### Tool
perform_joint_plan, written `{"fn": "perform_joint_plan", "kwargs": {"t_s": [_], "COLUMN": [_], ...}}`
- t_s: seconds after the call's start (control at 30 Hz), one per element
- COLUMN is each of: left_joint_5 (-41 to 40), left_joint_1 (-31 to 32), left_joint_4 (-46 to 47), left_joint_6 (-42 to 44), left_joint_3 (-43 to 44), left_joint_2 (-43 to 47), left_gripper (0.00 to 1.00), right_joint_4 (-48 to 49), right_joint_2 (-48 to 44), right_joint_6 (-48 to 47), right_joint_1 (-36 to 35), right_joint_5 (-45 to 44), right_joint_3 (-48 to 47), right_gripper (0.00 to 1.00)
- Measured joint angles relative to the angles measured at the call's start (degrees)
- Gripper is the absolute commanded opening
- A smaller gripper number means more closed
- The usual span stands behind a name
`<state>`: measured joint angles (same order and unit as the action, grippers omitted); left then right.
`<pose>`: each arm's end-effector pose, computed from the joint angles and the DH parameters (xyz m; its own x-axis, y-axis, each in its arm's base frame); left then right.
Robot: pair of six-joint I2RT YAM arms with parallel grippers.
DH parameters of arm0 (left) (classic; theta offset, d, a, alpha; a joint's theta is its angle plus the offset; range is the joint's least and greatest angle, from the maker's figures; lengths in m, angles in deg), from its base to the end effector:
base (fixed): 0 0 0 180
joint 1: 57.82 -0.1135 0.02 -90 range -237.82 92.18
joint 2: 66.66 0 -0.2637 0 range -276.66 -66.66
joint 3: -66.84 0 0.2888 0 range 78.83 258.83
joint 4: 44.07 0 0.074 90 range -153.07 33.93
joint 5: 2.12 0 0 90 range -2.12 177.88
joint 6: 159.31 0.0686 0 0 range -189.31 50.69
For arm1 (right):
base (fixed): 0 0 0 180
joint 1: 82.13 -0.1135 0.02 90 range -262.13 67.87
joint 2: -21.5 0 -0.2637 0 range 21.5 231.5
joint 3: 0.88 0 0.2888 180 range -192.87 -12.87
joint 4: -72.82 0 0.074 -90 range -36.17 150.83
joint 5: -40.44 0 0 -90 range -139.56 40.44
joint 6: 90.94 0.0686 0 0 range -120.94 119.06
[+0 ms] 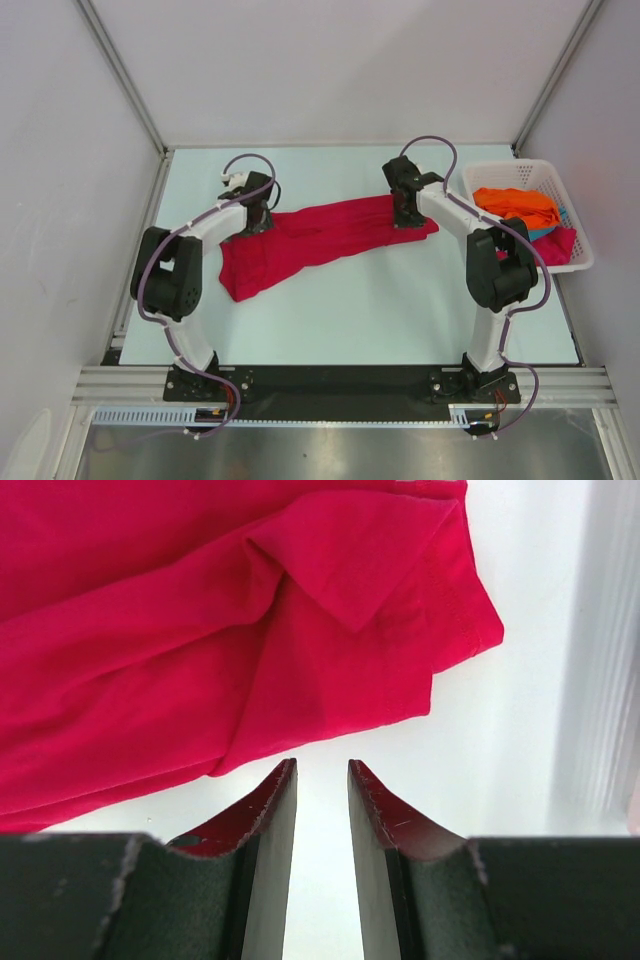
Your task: Fold and stack the t-shirts
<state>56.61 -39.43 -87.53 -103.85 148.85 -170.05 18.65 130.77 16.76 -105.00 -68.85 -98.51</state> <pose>0.3969 -0.0944 0.1447 -0.7417 -0.2641 -0.6166 -0.4374 0.8874 0.1460 0.4204 0.1527 0.1776 -0.8743 -0.0573 -0.4820 0.0249 0.9864 -0.1625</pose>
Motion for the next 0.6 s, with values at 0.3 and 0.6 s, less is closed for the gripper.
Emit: {"fn": "perform_joint_plan", "kwargs": {"t_s": [0.3,0.6], "left_joint_5": [-0.3,0.7], "left_joint_1": [-2.9,-3.5], "left_joint_4": [-1.5,-3.1], "left_joint_6": [0.1,-0.5], "left_joint_3": [3.7,0.3], "left_joint_2": [-1.3,2.7], "left_gripper": [0.92,0.92], "right_joint_4": [-0.2,1.2], "right_joint_2": [0.0,0.0], "right_joint_6": [0.0,0.0], "right_joint_1": [0.1,1.9], "right_joint_5": [0.0,0.9], "right_joint_3": [-0.2,0.5], "right_gripper": [0.32,0.39]}}
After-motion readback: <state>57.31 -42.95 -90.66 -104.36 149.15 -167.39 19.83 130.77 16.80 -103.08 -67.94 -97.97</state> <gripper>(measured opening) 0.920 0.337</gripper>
